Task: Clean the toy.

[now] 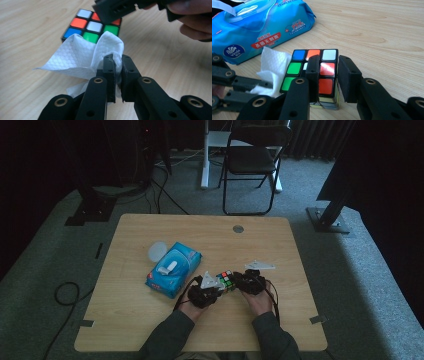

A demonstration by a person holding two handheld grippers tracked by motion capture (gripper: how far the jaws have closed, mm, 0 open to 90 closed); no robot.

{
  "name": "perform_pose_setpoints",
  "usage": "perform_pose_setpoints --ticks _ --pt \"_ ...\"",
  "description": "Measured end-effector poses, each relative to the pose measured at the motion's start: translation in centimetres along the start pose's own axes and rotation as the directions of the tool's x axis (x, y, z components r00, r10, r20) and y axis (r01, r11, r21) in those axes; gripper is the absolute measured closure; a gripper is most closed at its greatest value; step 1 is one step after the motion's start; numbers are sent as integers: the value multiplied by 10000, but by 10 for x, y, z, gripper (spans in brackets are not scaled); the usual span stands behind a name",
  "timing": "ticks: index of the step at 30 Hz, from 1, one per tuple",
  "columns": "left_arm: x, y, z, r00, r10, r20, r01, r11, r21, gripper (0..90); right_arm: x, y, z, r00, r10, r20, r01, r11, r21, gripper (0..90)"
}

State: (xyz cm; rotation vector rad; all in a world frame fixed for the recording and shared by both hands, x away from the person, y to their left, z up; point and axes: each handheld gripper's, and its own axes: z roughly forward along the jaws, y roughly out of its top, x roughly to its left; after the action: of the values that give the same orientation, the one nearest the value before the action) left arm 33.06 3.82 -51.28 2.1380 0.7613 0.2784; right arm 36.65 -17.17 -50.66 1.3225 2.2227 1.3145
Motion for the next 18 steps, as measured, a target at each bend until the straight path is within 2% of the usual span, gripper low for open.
perform_pose_setpoints --ticks 2,7,11,14,18 --pt "3 0 0 9999 14 -105 -14 10000 10 842 0 0 0 10000 1 5 -1 10000 -1 714" --pt "20 5 -1 9970 -384 -674 382 9993 -53 842 0 0 0 10000 5 11 -5 10000 5 715" --pt "29 8 1 9944 -647 -838 637 9979 -143 843 0 0 0 10000 16 18 -16 10000 1 715" --pt "26 6 4 9954 -607 -742 607 9982 -15 843 0 0 0 10000 23 26 -23 10000 -1 715" --pt "16 2 4 9974 -554 -465 553 9985 -20 844 0 0 0 10000 22 25 -22 10000 -2 714"
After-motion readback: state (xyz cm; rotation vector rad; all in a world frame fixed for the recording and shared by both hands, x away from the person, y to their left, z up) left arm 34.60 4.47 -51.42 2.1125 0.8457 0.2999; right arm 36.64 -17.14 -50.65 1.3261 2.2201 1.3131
